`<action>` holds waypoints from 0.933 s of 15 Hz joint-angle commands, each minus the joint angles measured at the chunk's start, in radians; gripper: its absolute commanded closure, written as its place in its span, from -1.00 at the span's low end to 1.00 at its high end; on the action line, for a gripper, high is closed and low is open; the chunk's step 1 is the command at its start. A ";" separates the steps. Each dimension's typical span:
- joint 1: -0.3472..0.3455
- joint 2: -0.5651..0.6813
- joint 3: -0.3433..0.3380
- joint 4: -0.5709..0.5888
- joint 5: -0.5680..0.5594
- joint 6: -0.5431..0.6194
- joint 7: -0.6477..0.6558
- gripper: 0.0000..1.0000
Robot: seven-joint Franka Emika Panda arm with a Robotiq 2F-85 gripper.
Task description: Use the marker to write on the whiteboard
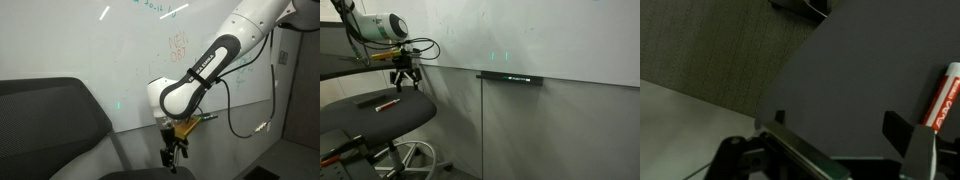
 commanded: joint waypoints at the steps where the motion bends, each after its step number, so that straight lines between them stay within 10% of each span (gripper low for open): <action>1: 0.044 -0.003 0.004 0.011 0.019 -0.010 0.028 -1.00; 14: 0.179 0.254 -0.051 0.264 -0.079 -0.101 0.066 -1.00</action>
